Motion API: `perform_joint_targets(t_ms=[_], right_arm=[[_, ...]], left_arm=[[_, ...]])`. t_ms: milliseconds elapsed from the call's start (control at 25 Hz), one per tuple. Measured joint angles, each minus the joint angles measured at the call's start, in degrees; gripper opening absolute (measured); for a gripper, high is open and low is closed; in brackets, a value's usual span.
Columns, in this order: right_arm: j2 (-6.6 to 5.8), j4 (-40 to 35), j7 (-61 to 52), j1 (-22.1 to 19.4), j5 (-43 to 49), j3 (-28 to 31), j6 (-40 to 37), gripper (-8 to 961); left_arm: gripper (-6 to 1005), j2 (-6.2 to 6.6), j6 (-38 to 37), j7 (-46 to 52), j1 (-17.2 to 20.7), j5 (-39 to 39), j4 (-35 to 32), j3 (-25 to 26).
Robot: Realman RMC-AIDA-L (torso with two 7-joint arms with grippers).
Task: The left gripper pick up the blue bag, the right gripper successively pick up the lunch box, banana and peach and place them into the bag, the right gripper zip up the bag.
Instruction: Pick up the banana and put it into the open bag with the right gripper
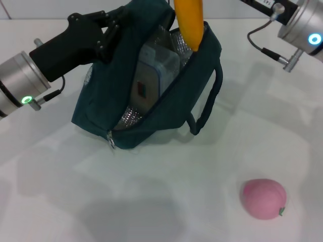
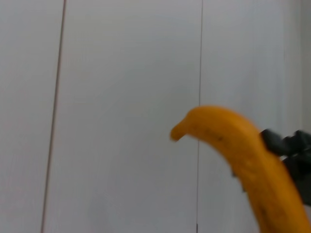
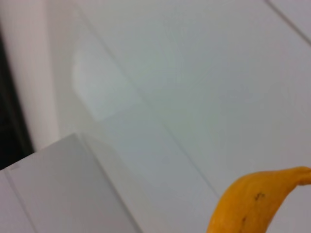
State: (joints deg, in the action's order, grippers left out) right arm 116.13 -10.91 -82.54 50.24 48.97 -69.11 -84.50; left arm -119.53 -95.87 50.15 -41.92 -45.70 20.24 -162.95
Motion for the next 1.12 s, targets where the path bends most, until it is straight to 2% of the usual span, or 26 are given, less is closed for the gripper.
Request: perform_joint_targets(t_ms=[160,520,1120], right_arm=[[0.03,4.0,-1.5,2.1,-0.8,-0.6,2.4,419],[0.07,9.3,-1.8,3.5,-4.3,-1.0,2.5,419],[0.06,12.0,-6.1,6.0,-4.0,-1.3,3.2,418]], left_arm=[[35,0.05,1.2,-2.1,-0.2,0.0,-2.1,0.0],[35,-0.05,3.6,-3.5,-0.8,0.4,-3.0,0.0],[34,0.05,3.8,-4.3,-0.8,-2.0,-3.7,0.0]])
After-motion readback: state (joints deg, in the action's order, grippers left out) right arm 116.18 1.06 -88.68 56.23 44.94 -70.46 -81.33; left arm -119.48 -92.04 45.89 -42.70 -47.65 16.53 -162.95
